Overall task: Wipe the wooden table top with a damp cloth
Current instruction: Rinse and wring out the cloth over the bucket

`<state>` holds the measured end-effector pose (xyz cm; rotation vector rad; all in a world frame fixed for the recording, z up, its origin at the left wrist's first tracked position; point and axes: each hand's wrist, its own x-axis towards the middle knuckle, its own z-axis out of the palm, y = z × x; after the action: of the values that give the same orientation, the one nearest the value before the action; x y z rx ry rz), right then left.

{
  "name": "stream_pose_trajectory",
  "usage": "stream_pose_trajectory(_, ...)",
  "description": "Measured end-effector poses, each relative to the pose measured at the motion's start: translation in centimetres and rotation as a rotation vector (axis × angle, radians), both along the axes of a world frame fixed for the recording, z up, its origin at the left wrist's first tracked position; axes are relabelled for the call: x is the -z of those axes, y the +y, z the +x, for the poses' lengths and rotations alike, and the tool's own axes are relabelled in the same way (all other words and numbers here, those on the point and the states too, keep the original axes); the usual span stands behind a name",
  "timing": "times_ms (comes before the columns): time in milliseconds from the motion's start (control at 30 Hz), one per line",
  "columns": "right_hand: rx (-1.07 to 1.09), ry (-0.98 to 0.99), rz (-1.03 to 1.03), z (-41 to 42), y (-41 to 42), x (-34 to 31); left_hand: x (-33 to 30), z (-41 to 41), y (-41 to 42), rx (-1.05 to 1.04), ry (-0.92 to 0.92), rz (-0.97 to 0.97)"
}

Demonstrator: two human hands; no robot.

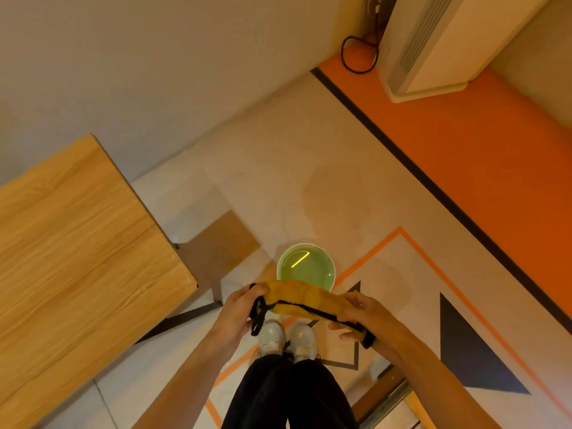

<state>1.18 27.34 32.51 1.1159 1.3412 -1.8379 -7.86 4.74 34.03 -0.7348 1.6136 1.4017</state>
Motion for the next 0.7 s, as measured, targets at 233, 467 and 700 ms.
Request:
stream_pose_trajectory(233, -0.151, -0.118, 0.312, 2.6, -1.4, 12.1, 12.2, -0.6, -1.5, 0.233, 0.032, -0.264)
stream_pose_trajectory(467, -0.17, -0.23, 0.488, 3.1, -4.6, 24.7, 24.6, 0.8, -1.4, 0.33, 0.098, -0.37)
stream_pose_trajectory(700, -0.044, -0.278, 0.588, 3.7, -4.0, 35.8, 36.1, 1.7, -0.9, 0.281, 0.116, -0.378)
